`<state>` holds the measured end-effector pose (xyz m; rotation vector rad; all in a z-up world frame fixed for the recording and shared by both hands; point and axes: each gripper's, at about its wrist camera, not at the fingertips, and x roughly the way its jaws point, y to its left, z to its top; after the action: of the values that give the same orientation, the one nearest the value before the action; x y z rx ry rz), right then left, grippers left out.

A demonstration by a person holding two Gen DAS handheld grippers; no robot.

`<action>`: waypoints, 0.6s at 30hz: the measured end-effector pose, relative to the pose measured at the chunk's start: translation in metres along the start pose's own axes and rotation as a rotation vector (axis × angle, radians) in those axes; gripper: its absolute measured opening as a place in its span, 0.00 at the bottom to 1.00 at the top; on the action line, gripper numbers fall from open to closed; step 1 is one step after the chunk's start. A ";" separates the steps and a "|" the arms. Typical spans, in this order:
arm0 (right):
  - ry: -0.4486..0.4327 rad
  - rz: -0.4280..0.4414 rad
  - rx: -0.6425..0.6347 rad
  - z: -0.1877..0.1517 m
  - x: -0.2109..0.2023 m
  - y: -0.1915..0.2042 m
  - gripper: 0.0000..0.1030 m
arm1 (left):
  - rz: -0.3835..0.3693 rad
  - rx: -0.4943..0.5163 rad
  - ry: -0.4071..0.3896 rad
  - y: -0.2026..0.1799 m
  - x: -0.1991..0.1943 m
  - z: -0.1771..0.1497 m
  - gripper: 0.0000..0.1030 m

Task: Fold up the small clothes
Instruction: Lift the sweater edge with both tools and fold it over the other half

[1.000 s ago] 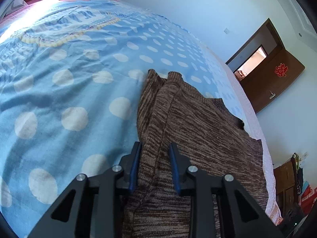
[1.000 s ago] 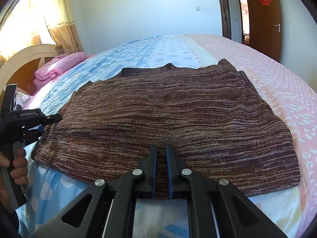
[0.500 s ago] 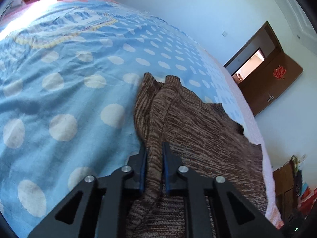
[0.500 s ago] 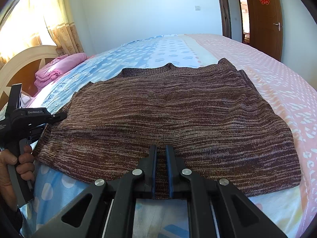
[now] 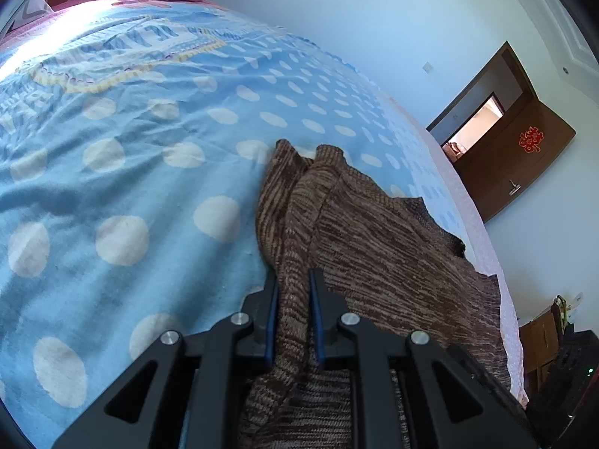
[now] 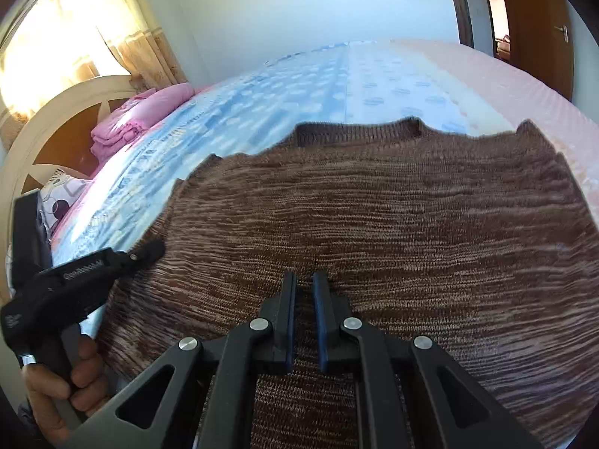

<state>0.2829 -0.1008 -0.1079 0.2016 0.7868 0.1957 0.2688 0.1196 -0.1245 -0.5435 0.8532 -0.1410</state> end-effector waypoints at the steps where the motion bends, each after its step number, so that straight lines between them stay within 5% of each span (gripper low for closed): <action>1: 0.001 0.009 0.011 0.001 -0.001 -0.001 0.08 | 0.000 0.002 -0.002 0.000 0.000 0.000 0.16; 8: -0.003 0.039 0.044 -0.001 0.001 -0.006 0.06 | 0.015 0.122 -0.090 -0.032 -0.015 0.000 0.10; 12: -0.017 0.088 0.089 -0.003 -0.001 -0.015 0.07 | -0.050 0.245 -0.129 -0.071 -0.027 -0.002 0.10; 18: -0.024 0.183 0.169 -0.004 -0.010 -0.032 0.09 | -0.085 0.395 -0.054 -0.111 -0.001 -0.032 0.10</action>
<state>0.2759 -0.1340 -0.1122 0.4358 0.7612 0.2997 0.2544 0.0122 -0.0842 -0.2117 0.7253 -0.3621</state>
